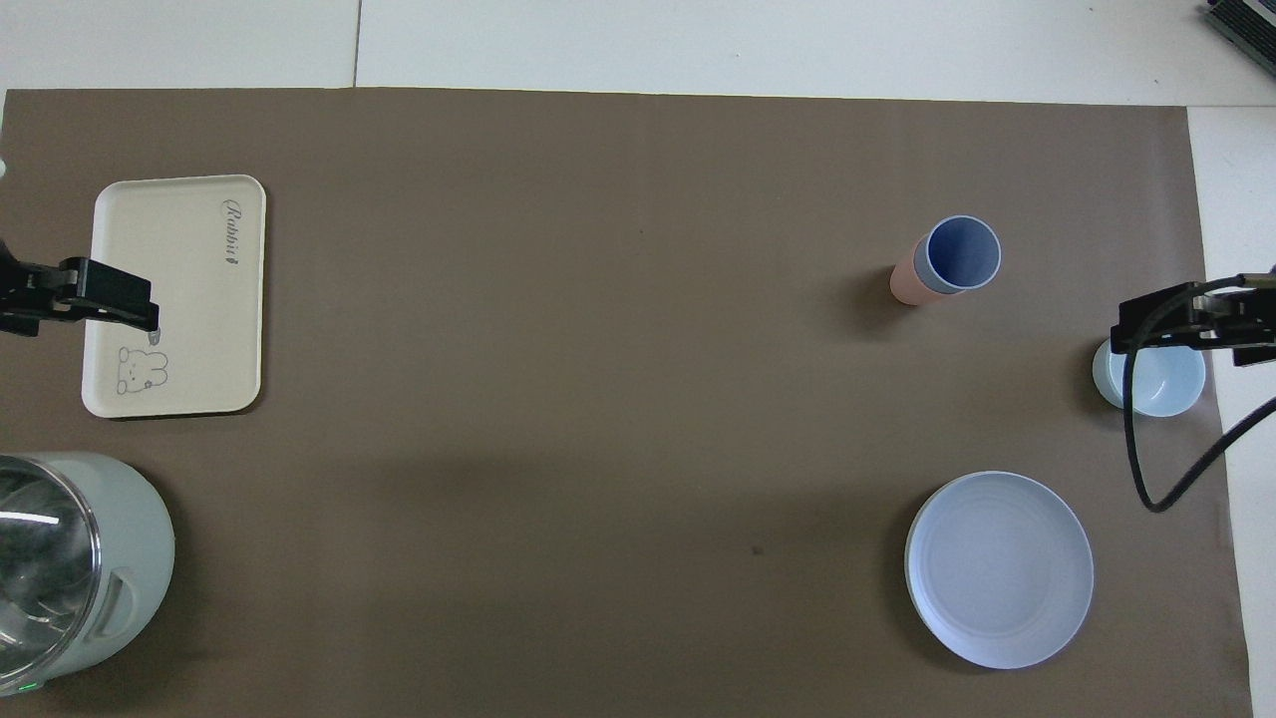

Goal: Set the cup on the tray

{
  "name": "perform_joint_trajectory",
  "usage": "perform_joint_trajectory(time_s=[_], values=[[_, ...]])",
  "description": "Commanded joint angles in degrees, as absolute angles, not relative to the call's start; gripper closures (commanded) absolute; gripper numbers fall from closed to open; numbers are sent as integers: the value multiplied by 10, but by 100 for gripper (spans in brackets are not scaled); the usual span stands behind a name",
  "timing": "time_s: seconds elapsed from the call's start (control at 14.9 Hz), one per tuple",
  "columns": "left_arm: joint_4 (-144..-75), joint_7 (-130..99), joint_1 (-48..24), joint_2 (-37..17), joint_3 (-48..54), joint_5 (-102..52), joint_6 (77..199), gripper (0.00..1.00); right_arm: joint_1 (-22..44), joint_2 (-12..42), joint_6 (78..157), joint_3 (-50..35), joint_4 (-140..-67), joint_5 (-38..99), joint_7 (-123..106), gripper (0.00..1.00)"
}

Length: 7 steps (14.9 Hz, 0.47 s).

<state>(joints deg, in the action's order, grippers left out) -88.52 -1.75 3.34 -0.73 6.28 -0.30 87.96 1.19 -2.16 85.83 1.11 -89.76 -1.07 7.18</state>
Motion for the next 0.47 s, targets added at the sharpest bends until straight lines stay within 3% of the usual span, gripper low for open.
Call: perform_joint_trajectory(time_s=[0.0, 0.2, 0.4], values=[[-904, -19, 33, 8, 60, -9, 881, 0, 5, -25, 880, 8, -911, 13, 65, 0], [-903, -19, 33, 8, 60, -8, 881, 0, -7, -29, 944, 11, -939, 43, -103, 0], [-904, -22, 32, 8, 60, -8, 888, 0, -52, -60, 1085, 11, -1045, 108, -332, 0]])
